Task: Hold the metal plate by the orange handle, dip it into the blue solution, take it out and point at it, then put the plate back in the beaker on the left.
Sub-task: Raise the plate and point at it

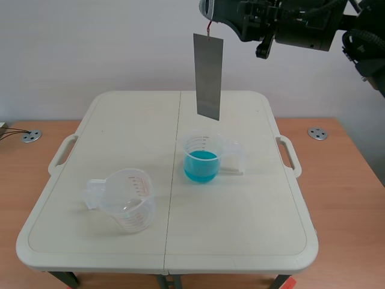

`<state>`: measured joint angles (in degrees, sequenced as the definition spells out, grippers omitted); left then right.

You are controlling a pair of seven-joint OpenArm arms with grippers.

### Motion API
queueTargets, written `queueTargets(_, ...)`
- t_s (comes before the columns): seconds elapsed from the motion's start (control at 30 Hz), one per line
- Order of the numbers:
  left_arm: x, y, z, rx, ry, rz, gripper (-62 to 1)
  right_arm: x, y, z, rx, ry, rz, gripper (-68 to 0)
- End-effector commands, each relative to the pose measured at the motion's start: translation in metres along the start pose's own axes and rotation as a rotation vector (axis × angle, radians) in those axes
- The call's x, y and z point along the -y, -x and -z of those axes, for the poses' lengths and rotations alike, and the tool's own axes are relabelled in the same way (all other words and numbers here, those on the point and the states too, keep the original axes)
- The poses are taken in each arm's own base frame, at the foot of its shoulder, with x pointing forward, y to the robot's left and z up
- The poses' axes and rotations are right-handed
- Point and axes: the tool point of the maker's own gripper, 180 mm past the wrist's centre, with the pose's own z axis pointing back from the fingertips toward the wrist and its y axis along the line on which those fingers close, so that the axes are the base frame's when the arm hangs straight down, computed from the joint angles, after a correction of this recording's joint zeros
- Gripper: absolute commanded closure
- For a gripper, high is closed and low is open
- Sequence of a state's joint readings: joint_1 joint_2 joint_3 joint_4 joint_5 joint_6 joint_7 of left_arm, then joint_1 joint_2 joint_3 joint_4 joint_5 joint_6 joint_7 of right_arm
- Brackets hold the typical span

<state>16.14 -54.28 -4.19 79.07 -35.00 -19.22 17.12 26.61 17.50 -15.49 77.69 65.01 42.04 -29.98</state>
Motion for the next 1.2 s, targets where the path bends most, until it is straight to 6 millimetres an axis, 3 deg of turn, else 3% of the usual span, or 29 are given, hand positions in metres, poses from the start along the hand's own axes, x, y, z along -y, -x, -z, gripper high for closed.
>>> queueTargets(0.0,0.007,-0.018,0.006,0.050,0.028,0.002,-2.7,-0.005,-0.016,0.000,0.042,-0.024,-0.023,-1.5)
queueTargets(0.17,0.026,-0.070,0.027,0.172,0.097,0.005,-2.7,-0.005,-0.016,0.000,0.042,-0.024,-0.023,-1.5)
queueTargets(0.37,0.066,-0.112,0.054,0.246,0.202,0.007,-2.7,-0.005,-0.016,0.000,0.042,-0.024,-0.023,-1.5)
queueTargets(0.57,0.101,-0.131,0.079,0.272,0.315,-0.015,-2.7,-0.005,-0.016,0.000,0.042,-0.024,-0.023,-1.5)
queueTargets(0.83,0.130,-0.152,0.104,0.296,0.406,-0.027,-2.7,-0.005,-0.016,0.000,0.042,-0.024,-0.023,-1.5)
queueTargets(1.17,0.159,-0.175,0.111,0.337,0.518,-0.025,-2.7,-0.005,-0.016,0.000,0.043,-0.024,-0.023,-1.5)
